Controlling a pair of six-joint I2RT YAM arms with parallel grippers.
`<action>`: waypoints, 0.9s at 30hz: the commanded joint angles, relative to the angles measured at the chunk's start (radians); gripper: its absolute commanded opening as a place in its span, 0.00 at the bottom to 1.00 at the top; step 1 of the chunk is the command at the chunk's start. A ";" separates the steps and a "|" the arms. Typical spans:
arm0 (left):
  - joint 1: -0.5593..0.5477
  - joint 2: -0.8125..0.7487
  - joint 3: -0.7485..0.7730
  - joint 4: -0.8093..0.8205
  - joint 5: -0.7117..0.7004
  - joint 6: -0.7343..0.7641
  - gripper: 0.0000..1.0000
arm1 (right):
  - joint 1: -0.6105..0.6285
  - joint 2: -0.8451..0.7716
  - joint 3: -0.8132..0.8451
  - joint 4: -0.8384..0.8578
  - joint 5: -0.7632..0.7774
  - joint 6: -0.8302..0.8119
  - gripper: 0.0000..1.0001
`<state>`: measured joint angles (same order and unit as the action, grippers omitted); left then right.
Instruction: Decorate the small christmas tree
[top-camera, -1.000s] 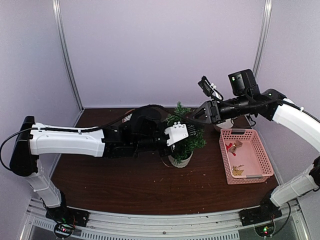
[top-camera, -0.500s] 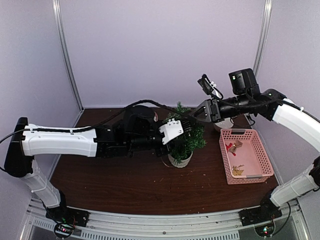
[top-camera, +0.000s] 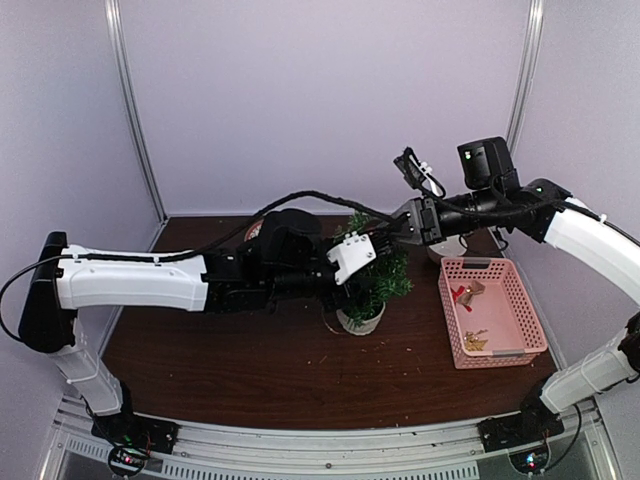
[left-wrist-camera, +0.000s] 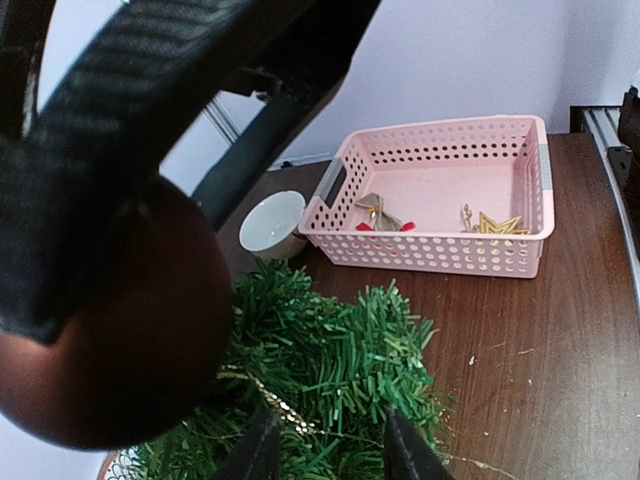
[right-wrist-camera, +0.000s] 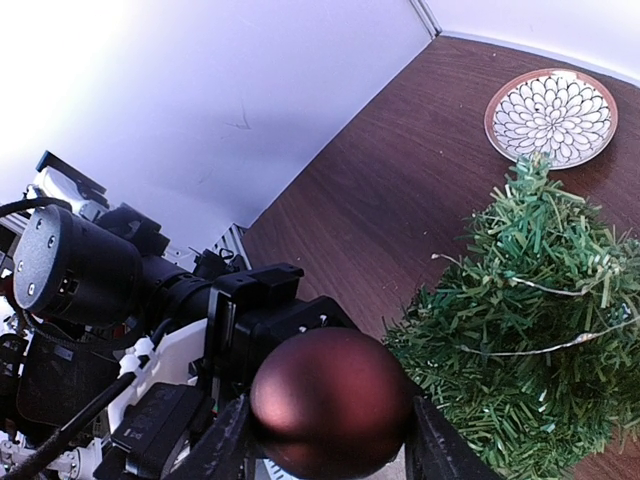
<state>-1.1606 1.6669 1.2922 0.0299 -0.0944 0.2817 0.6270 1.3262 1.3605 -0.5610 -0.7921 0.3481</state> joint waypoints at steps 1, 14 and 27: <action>-0.005 0.021 0.043 0.051 -0.046 -0.028 0.34 | 0.006 -0.003 -0.005 0.024 -0.018 0.008 0.28; -0.004 0.019 0.037 0.047 -0.095 -0.022 0.00 | 0.005 -0.036 -0.040 -0.026 0.005 -0.004 0.28; -0.005 0.024 0.042 0.024 -0.093 0.007 0.00 | -0.024 -0.078 -0.079 -0.027 0.062 0.011 0.27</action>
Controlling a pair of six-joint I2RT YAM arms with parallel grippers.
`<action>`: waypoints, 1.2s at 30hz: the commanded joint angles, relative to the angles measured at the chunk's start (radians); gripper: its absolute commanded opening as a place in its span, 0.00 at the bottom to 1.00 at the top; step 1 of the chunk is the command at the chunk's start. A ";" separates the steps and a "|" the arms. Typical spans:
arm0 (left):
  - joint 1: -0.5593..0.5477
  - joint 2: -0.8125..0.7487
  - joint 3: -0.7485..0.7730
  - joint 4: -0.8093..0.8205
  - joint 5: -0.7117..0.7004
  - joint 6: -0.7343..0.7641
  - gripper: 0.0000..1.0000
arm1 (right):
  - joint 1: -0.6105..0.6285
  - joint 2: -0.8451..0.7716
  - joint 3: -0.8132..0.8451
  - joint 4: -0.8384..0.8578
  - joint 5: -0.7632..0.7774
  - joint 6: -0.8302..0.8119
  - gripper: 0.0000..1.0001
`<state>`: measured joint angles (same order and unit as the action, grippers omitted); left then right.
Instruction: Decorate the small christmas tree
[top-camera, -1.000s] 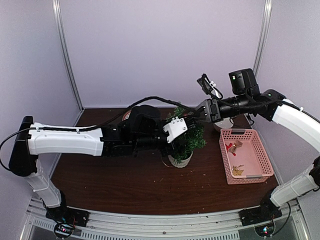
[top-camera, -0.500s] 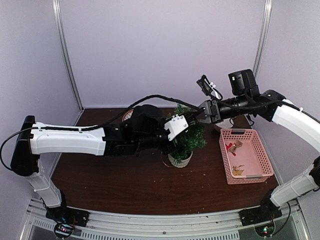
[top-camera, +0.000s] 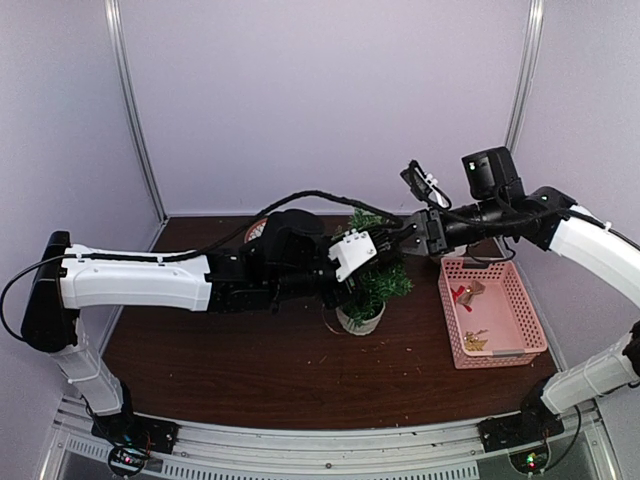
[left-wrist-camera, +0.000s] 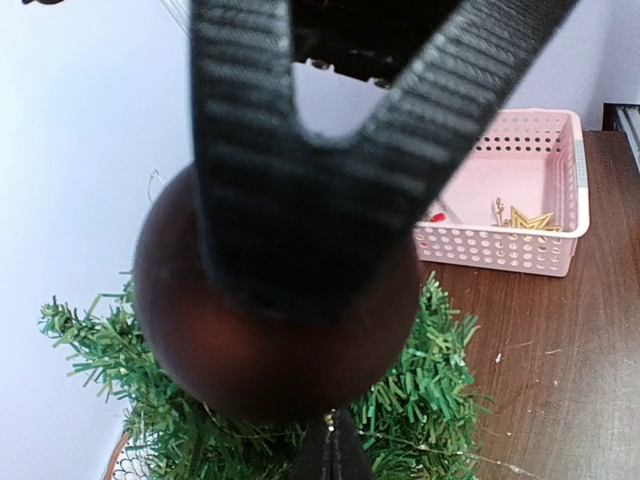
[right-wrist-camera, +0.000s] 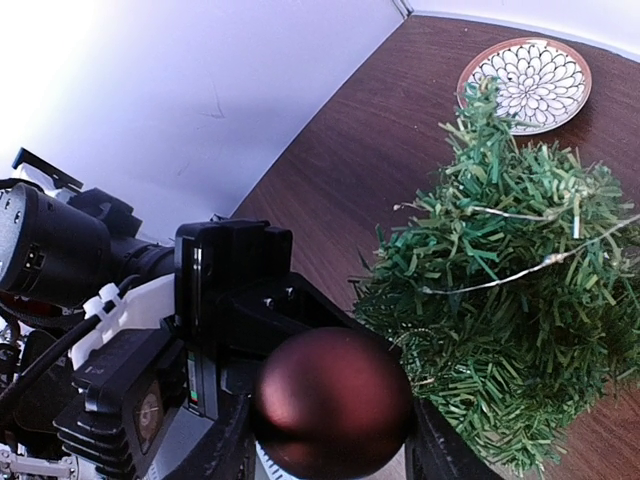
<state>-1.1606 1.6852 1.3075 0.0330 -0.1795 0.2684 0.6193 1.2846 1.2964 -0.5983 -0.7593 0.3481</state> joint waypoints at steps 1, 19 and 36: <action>-0.004 0.006 0.027 0.018 -0.009 0.022 0.00 | -0.021 -0.039 -0.018 0.012 0.036 0.014 0.27; -0.005 0.010 0.031 -0.009 -0.035 0.038 0.00 | -0.056 -0.017 -0.036 0.025 0.097 0.037 0.30; -0.005 0.014 0.029 -0.061 -0.052 0.040 0.00 | -0.058 0.024 -0.029 -0.028 0.136 0.015 0.49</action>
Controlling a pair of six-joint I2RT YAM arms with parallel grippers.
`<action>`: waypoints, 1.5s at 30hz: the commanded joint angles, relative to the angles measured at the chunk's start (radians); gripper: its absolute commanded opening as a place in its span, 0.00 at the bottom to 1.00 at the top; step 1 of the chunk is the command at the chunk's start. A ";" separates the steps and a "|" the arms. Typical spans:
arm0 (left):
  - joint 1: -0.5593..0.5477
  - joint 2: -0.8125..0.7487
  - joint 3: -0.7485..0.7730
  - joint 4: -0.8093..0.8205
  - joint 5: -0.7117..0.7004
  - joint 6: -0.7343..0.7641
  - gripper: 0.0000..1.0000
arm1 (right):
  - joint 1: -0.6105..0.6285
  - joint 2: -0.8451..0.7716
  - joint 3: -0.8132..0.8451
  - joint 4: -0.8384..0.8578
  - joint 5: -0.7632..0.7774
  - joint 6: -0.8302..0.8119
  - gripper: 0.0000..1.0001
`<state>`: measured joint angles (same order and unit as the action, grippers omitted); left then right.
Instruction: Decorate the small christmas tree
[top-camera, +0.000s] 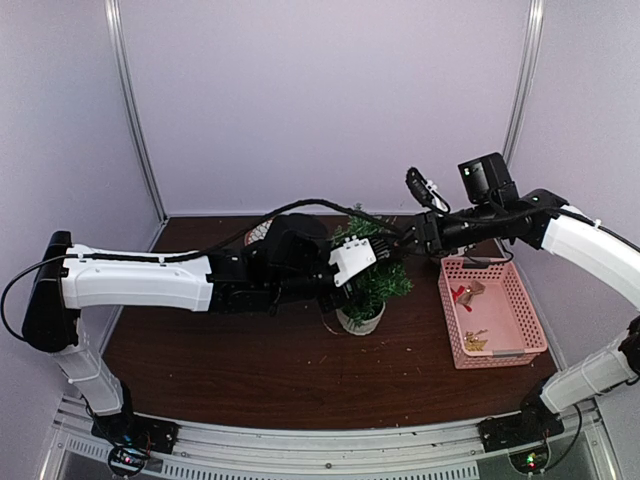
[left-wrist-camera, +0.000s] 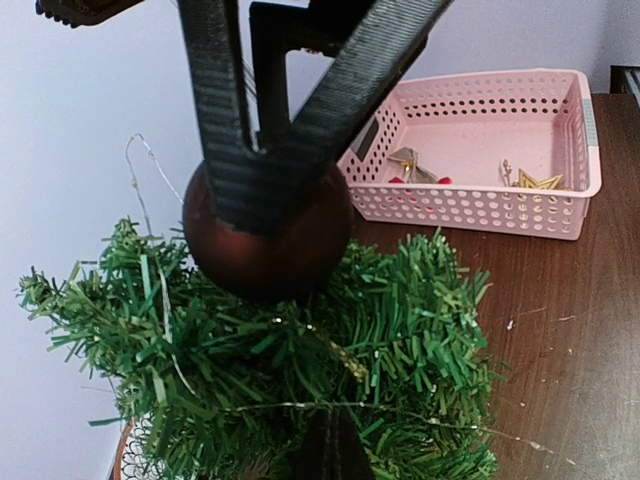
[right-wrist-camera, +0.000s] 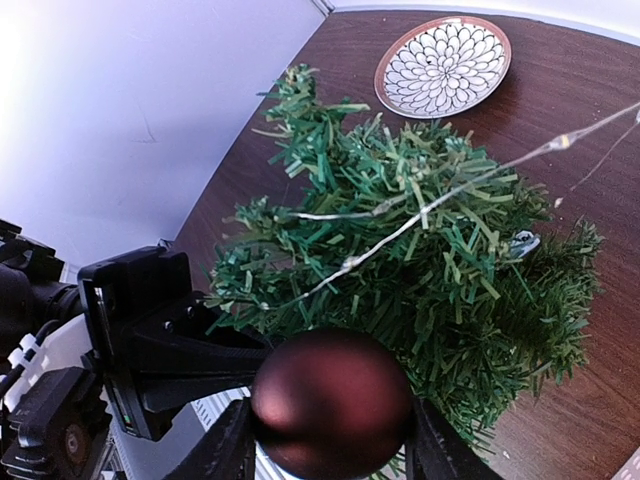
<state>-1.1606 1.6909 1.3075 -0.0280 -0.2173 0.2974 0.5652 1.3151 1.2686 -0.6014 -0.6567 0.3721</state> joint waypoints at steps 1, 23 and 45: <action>-0.005 0.009 0.031 -0.002 -0.014 0.013 0.00 | -0.004 -0.010 -0.002 -0.034 0.039 -0.011 0.50; -0.004 -0.160 -0.012 0.015 0.143 0.022 0.51 | -0.046 -0.098 -0.002 -0.061 0.064 -0.036 0.75; 0.274 -0.288 -0.092 -0.070 0.041 -0.389 0.57 | -0.480 0.130 -0.110 -0.326 0.399 -0.180 0.50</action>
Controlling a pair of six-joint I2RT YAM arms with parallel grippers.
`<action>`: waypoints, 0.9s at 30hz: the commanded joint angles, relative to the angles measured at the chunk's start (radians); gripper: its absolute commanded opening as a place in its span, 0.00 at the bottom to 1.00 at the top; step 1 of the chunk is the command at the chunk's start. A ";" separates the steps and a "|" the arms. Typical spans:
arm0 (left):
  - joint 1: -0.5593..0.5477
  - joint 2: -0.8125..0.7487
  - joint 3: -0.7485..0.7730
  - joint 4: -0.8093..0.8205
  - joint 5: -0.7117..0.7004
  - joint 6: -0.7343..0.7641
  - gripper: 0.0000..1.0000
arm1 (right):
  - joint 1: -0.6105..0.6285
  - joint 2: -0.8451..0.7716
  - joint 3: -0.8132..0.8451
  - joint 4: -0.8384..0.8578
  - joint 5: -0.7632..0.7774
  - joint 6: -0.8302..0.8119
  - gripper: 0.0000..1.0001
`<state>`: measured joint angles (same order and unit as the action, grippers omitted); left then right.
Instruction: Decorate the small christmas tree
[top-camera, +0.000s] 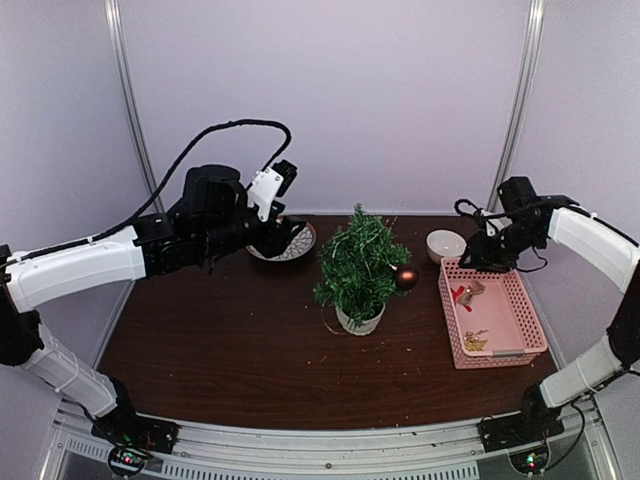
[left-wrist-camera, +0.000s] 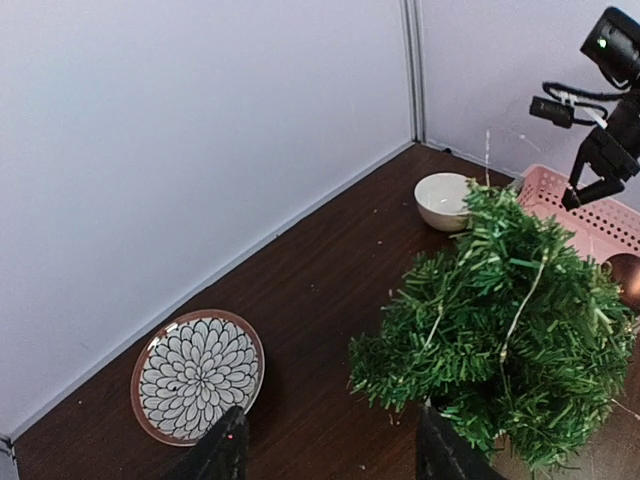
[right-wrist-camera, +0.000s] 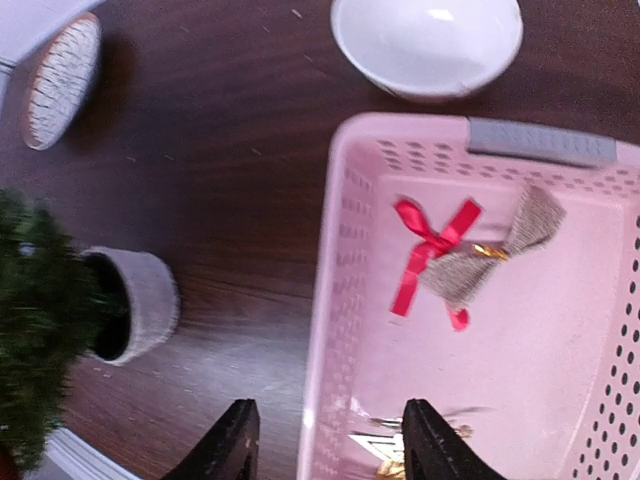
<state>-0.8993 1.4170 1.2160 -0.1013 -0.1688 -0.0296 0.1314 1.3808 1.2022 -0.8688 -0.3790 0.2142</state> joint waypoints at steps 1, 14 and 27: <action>0.017 -0.011 0.002 0.001 -0.005 -0.060 0.57 | -0.056 0.082 -0.053 -0.054 0.141 -0.021 0.48; 0.029 0.020 0.014 0.001 -0.002 -0.044 0.57 | -0.166 0.251 -0.134 0.184 0.174 0.140 0.33; 0.030 0.033 0.027 -0.015 -0.008 -0.015 0.57 | -0.177 0.400 -0.133 0.344 0.185 0.259 0.28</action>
<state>-0.8772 1.4345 1.2156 -0.1333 -0.1726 -0.0658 -0.0372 1.7550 1.0721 -0.5846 -0.2195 0.4343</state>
